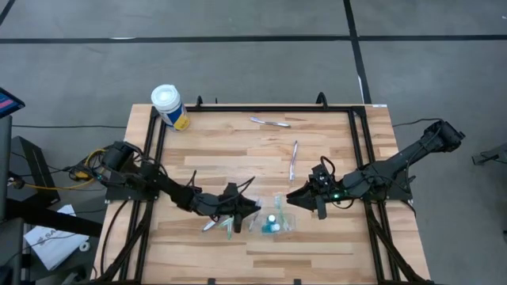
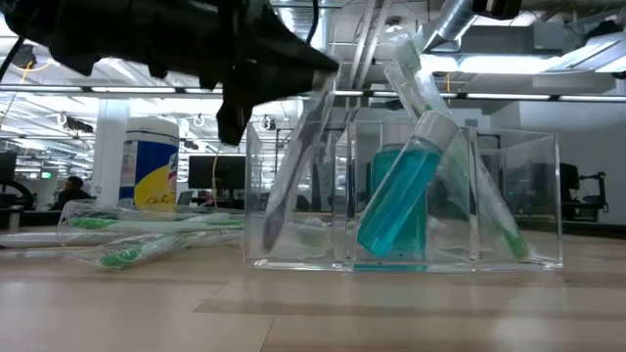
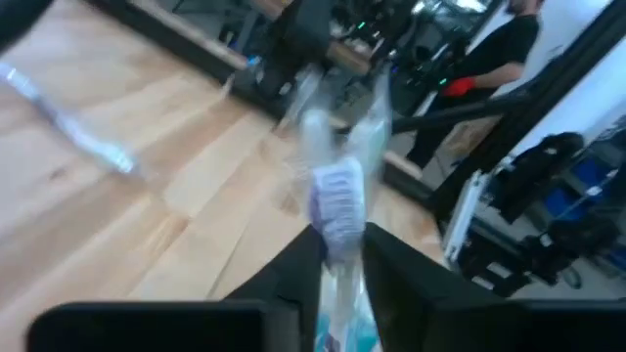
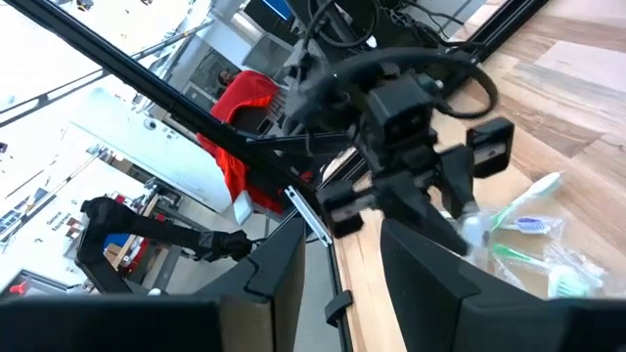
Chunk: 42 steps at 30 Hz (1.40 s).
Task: Pick & Place toothbrushing station
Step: Put the purple toothbrush in the transparent organizer
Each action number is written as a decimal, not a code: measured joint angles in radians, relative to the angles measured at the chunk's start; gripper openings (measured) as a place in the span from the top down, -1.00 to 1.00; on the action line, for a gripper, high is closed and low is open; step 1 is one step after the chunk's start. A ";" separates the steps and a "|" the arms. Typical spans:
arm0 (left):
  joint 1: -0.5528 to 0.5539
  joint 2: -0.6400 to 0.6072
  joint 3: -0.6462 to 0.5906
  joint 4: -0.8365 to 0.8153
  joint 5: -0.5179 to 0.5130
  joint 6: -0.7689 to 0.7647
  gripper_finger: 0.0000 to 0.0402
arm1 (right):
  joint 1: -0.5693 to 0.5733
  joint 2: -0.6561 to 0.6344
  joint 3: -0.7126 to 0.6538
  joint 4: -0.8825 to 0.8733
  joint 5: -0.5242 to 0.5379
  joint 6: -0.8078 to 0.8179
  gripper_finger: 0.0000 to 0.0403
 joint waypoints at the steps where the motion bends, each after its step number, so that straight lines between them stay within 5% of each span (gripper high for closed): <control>1: 0.001 -0.009 0.000 0.003 0.000 0.013 0.58 | 0.000 0.000 0.000 0.000 0.000 0.000 0.37; 12: 0.002 -0.105 0.000 -0.005 0.025 0.149 0.07 | 0.000 0.000 0.000 0.000 0.000 -0.006 0.37; 25: 0.004 -0.168 0.001 -0.045 -0.017 0.142 0.07 | 0.000 0.000 0.000 -0.026 0.000 -0.009 0.37; 32: 0.061 -0.361 0.001 -0.642 -0.106 -0.010 0.07 | 0.000 0.000 0.000 -0.030 0.000 -0.012 0.37; 36: 0.150 -0.419 0.001 -0.902 0.050 -0.111 0.07 | -0.001 0.000 0.000 -0.030 0.003 -0.019 0.37; 42: 0.246 -0.385 0.000 -0.947 0.247 -0.088 0.07 | -0.006 0.000 0.000 -0.027 0.003 -0.019 0.37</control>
